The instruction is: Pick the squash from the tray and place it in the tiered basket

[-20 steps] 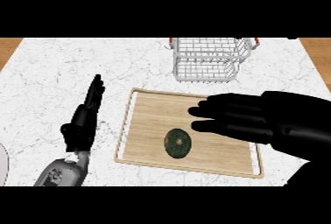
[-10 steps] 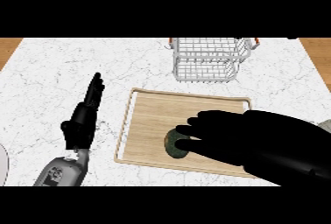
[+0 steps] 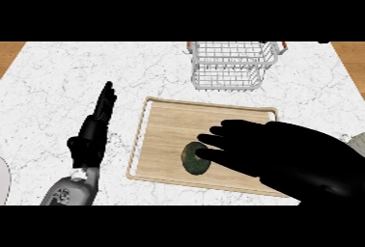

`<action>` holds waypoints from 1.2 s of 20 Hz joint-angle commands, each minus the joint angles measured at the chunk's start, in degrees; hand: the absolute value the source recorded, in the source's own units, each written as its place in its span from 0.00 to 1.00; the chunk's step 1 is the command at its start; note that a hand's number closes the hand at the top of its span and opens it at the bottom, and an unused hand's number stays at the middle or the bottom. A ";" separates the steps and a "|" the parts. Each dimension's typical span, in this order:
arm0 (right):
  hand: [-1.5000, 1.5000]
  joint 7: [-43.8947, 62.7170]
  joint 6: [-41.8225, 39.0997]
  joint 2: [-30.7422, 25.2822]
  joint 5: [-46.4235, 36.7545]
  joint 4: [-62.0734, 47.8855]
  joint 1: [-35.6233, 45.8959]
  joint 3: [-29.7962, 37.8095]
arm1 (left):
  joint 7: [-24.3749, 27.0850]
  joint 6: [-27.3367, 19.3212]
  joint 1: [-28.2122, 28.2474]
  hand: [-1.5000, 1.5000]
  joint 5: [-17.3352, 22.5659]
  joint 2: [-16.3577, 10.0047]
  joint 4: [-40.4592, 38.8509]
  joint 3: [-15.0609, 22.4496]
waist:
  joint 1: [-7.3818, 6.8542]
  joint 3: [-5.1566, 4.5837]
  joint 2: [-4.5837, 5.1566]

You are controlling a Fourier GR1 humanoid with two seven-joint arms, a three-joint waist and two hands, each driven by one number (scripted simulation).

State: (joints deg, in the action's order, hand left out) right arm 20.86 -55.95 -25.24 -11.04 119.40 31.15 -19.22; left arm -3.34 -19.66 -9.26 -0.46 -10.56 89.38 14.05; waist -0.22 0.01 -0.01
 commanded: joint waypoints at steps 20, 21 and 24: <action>0.00 -20.69 11.31 3.72 -34.89 -9.40 -3.11 -8.70 | 1.83 5.88 -1.96 0.50 -1.35 2.31 -4.29 -6.16 | 0.03 -0.02 0.09; 0.00 -20.66 8.57 3.40 -33.40 -6.71 -4.49 -5.66 | 2.05 4.98 -0.21 0.50 -2.57 3.49 -2.91 -5.26 | 0.14 -0.02 0.01; 0.00 -25.84 13.94 3.17 -37.96 -13.24 -5.21 -7.83 | 4.06 3.58 0.48 0.50 -5.30 4.87 -4.49 -4.03 | 0.07 -0.01 0.07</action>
State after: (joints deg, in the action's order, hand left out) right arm -2.13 -45.21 -22.72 -44.98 109.77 27.57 -26.08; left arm -2.02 -15.19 -9.50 -3.70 -7.39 87.32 9.52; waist -0.23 0.00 0.03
